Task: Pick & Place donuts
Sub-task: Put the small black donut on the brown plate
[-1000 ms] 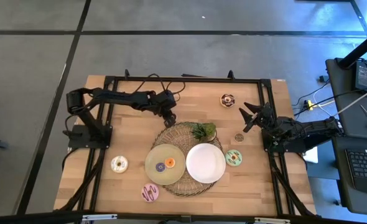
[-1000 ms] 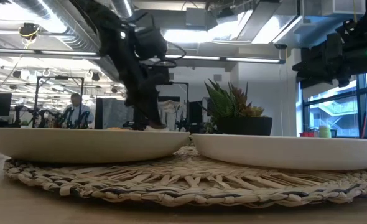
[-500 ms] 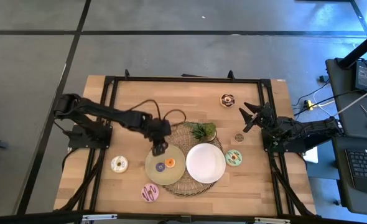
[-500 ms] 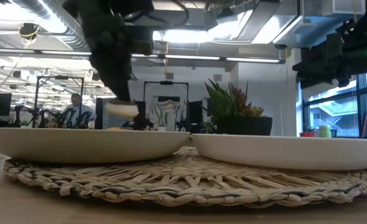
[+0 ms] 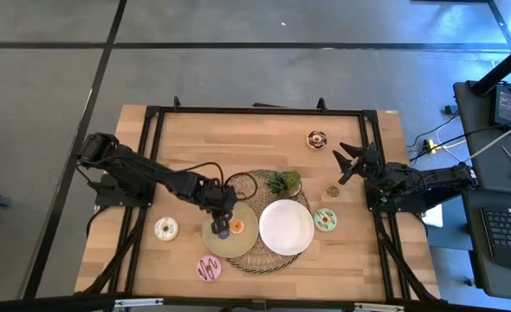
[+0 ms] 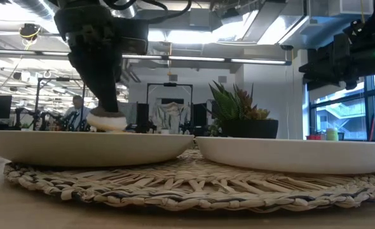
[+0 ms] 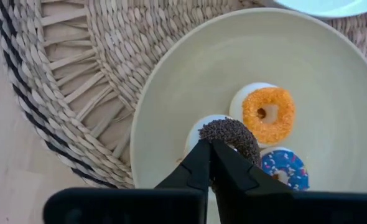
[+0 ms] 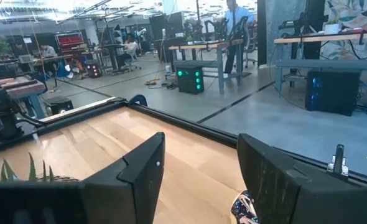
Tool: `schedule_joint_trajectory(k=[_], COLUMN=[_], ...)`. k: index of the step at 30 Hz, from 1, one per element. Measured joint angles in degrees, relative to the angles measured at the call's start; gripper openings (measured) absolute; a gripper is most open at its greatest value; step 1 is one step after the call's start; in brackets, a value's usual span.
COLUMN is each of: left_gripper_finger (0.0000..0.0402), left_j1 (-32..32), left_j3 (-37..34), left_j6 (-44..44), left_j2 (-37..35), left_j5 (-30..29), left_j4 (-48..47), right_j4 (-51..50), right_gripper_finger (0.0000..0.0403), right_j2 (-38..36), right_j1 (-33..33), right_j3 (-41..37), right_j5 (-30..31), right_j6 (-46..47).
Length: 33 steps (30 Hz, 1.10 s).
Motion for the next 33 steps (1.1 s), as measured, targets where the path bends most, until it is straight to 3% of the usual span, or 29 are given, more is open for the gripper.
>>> schedule_joint_trajectory(k=[14,22,33], left_gripper_finger=[0.0005,0.0009,0.0015], left_j1=[-2.8,-2.7,-2.7], left_j3=[0.0,0.0,0.0], left_j6=[-3.3,-3.3,-1.2], left_j2=[1.1,5.7,6.1], left_j5=[-4.6,-2.8,-3.7], left_j4=[-0.2,0.3,0.3], right_j4=[0.0,0.0,0.0], right_gripper_finger=[0.0202,0.0202,0.0202], right_j2=[0.0,0.0,0.0], right_j1=[0.0,0.0,0.0], right_j3=[0.0,0.0,0.0], right_j5=[0.0,0.0,0.0], right_j6=[0.1,0.3,0.2])
